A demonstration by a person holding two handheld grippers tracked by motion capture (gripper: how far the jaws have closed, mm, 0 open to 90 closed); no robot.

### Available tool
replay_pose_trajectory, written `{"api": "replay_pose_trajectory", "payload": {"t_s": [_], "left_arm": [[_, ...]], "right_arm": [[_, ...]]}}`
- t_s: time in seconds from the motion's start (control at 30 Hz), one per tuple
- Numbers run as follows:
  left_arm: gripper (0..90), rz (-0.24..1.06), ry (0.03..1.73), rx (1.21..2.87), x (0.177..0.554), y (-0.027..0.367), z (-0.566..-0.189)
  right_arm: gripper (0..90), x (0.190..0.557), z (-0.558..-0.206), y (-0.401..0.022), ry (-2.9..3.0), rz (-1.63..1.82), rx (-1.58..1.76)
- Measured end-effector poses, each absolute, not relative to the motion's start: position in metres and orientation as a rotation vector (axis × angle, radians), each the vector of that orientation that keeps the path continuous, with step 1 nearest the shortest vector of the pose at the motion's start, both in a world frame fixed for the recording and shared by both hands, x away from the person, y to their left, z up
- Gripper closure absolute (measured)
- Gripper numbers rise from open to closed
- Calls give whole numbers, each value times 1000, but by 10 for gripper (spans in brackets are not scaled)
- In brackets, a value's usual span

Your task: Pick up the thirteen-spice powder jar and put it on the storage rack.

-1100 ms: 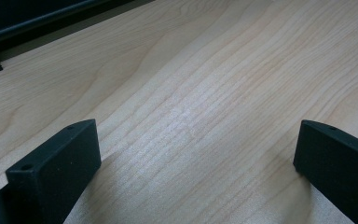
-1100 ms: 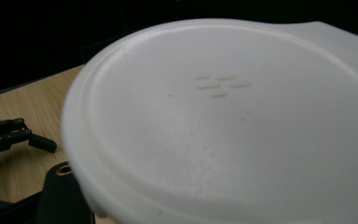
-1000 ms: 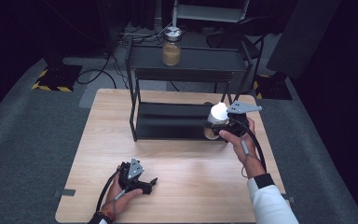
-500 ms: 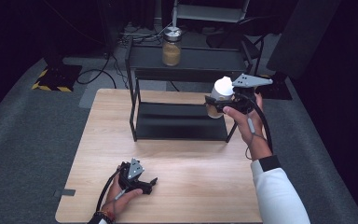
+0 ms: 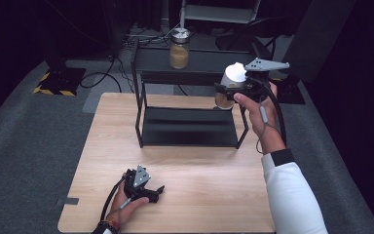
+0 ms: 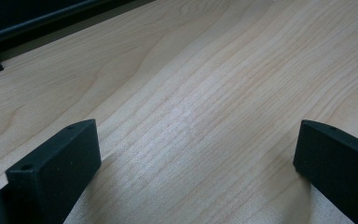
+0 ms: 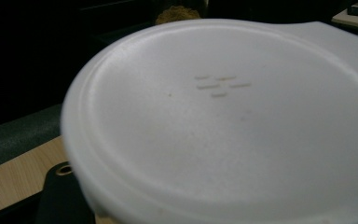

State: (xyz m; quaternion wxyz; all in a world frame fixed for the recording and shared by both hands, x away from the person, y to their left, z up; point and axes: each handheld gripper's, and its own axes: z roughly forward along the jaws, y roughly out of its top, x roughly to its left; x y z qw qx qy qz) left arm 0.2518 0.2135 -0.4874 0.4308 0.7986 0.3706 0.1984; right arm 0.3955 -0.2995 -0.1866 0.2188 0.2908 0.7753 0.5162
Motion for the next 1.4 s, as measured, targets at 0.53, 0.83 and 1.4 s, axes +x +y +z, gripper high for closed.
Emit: {"api": "replay_pose_trajectory", "payload": {"t_s": [0.53, 0.83, 1.4], "left_arm": [[4, 494, 924, 1991, 252, 214, -487], [4, 493, 924, 1991, 252, 214, -488], [4, 494, 923, 1992, 252, 214, -487]], "right_arm": [[303, 417, -136, -278, 2129, 1349, 812], [303, 435, -118, -259, 2121, 1334, 831], [303, 470, -106, -237, 2070, 1281, 925]]}}
